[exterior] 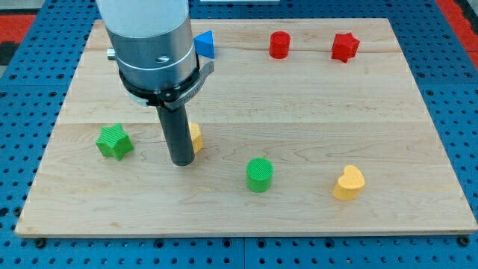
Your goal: Move the green circle and yellow hexagon in a horizontal line
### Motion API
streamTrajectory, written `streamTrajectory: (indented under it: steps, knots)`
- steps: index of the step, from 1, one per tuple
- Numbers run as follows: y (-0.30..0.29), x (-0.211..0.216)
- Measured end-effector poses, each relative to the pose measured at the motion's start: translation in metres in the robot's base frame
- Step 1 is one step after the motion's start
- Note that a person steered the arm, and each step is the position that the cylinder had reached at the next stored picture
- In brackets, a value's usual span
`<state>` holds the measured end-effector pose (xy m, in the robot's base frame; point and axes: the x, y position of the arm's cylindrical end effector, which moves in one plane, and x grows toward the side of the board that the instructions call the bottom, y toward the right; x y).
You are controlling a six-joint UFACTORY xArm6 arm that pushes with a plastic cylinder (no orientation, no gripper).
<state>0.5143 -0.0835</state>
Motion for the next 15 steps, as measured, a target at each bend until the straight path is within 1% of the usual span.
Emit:
streamTrajectory:
  steps: [1, 2, 4, 5, 6, 7, 8, 9, 10, 11, 12, 13, 14, 15]
  knots:
    - [0.026, 0.071]
    - [0.067, 0.075]
    - [0.099, 0.036]
    - [0.104, 0.013]
    - [0.126, 0.002]
    - [0.132, 0.001]
    - [0.134, 0.055]
    - [0.195, 0.072]
    - [0.228, 0.042]
    - [0.277, 0.043]
    - [0.297, 0.03]
    - [0.289, 0.002]
    - [0.317, 0.01]
    - [0.347, -0.005]
